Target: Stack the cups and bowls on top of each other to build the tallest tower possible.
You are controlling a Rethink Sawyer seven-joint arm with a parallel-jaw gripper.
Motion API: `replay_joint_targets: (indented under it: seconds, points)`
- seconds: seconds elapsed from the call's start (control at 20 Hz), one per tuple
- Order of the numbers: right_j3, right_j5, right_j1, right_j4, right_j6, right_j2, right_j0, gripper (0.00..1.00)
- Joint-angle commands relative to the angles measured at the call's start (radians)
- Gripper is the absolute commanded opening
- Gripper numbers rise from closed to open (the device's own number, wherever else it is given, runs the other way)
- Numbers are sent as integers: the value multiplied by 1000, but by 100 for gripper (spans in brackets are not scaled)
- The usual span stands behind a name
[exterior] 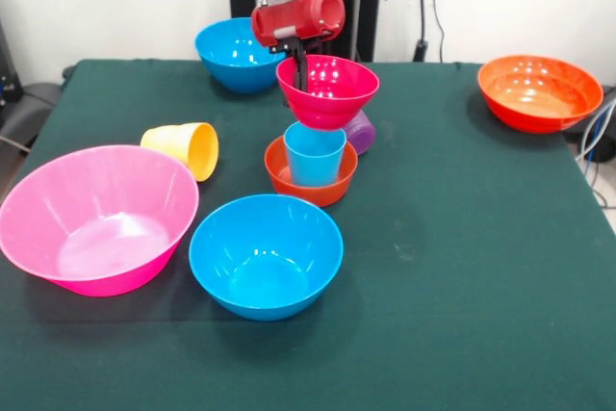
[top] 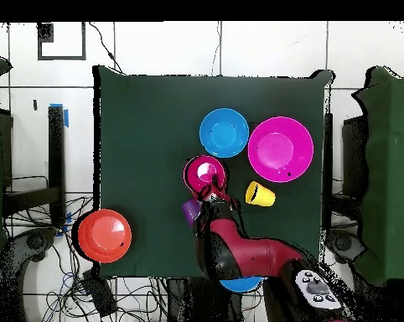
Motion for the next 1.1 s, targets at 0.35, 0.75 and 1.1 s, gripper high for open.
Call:
replay_joint_targets:
  seconds: [0.35, 0.75, 1.1]
  points:
    - [-62, 79, 81, 47, 91, 52, 54, 0]
    - [-90, 95, 87, 23, 78, 55, 41, 0]
    - [-100, 100, 91, 5, 74, 64, 26, 0]
